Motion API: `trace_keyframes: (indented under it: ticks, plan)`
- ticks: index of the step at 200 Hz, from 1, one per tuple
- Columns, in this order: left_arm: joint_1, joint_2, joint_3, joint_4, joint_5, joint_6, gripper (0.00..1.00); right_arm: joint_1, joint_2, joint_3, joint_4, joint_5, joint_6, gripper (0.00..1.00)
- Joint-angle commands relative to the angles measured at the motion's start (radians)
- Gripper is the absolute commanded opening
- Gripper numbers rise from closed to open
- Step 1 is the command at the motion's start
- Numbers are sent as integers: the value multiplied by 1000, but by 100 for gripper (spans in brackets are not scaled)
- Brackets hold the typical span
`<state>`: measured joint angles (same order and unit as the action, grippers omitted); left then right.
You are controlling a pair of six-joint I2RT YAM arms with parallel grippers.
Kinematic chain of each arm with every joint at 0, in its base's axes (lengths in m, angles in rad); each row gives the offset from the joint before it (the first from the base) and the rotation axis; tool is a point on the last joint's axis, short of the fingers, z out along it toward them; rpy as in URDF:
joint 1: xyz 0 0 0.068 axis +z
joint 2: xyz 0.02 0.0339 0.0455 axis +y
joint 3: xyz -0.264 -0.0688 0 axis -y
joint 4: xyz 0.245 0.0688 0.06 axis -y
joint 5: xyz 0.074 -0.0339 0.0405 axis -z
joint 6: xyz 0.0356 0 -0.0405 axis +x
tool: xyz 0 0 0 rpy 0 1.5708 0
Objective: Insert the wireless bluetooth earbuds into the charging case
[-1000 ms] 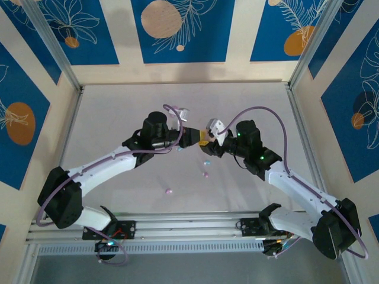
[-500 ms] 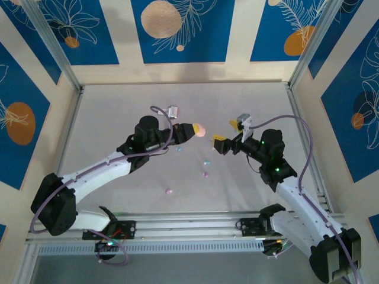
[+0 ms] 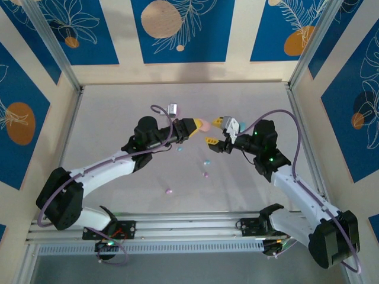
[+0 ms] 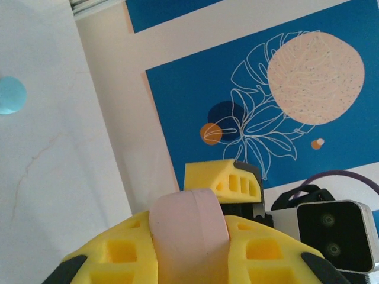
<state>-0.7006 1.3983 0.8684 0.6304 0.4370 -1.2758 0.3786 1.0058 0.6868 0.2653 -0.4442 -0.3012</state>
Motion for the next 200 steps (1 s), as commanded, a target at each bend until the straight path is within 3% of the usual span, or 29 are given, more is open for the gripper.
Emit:
trace_keyframes:
  ticks: [1,61,96,112,123,138,162,181,200]
  plan:
    - [6,-3,1,77,40,-18,6,2,41,57,37,-31,-48,61]
    - [6,-7,4,75,56,-11,6,-5,88,93,49,-109,-21,43]
    - [6,-10,7,69,61,1,6,-18,91,106,24,-148,-6,42]
    - [6,-12,6,67,62,13,7,-21,91,113,7,-165,0,36]
    - [6,-15,9,55,64,33,14,-26,91,124,-16,-189,5,32]
    - [6,-29,16,25,70,108,33,-31,93,136,-51,-228,14,29]
    - [6,-78,45,-126,74,376,64,-39,99,161,-127,-309,26,28]
    - [7,-132,30,-168,95,626,76,-50,113,178,-174,-398,47,28]
    - [6,-172,8,-176,174,860,81,-57,134,204,-221,-480,57,28]
